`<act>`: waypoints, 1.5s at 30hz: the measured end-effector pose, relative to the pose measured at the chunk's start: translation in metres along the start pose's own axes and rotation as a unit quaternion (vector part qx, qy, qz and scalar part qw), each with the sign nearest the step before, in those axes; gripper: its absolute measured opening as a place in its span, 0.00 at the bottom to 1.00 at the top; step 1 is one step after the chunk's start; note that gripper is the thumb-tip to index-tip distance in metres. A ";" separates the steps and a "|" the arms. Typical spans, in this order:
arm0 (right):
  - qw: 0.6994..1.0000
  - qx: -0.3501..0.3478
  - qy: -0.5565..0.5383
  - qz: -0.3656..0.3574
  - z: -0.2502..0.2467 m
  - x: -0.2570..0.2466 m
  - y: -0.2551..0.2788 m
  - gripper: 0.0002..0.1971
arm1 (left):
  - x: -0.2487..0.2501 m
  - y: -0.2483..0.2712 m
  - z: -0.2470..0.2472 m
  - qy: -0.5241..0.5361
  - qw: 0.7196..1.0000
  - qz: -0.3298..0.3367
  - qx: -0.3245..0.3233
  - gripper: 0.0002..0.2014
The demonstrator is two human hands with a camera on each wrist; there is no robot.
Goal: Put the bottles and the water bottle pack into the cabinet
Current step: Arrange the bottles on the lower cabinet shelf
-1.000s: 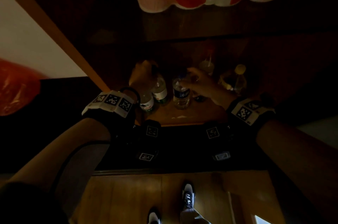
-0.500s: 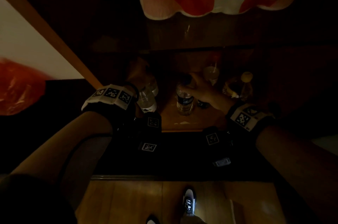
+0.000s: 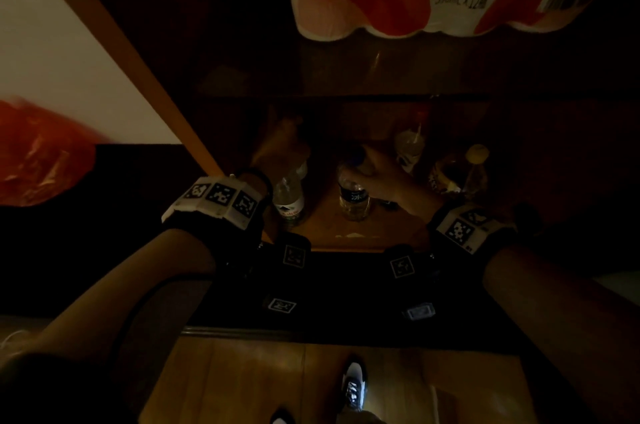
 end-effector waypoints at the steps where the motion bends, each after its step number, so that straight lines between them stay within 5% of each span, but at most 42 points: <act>1: 1.000 -0.012 0.003 -0.003 0.004 -0.003 0.001 0.23 | 0.030 0.034 -0.017 0.011 1.000 0.010 -0.020 0.21; 4: 0.999 -0.031 0.017 -0.014 0.019 -0.015 0.004 0.23 | 0.046 0.052 -0.020 -0.011 0.998 0.021 -0.053 0.15; 13: 0.997 -0.071 0.021 -0.010 0.059 -0.021 0.006 0.25 | 0.032 0.066 -0.016 0.023 0.990 0.032 -0.134 0.18; 19: 0.997 -0.074 0.009 0.018 0.031 -0.012 0.008 0.31 | 0.036 0.076 -0.016 0.037 0.986 0.061 -0.150 0.21; 25: 0.978 0.186 0.080 -0.044 -0.057 -0.013 0.006 0.12 | 0.048 0.081 -0.016 0.012 0.984 0.094 -0.149 0.22; 29: 0.981 0.144 0.128 0.036 -0.065 0.017 0.011 0.17 | 0.055 0.087 -0.013 -0.056 0.976 0.128 -0.166 0.16; 34: 0.979 0.163 0.124 0.008 -0.059 0.040 0.003 0.27 | 0.052 0.084 -0.017 -0.087 0.980 0.158 -0.083 0.13; 45: 0.968 0.192 0.160 0.010 -0.047 0.062 -0.034 0.18 | 0.056 0.076 -0.019 -0.081 0.985 0.152 -0.027 0.11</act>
Point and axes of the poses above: each hand's wrist, its own y-axis away from the middle knuckle, its own z-axis out of the palm, x = y × z, the point moved 5 cm from there along -y, towards the middle knuckle, and after that the axes turned 6 degrees about x, right-handed, at the moved point
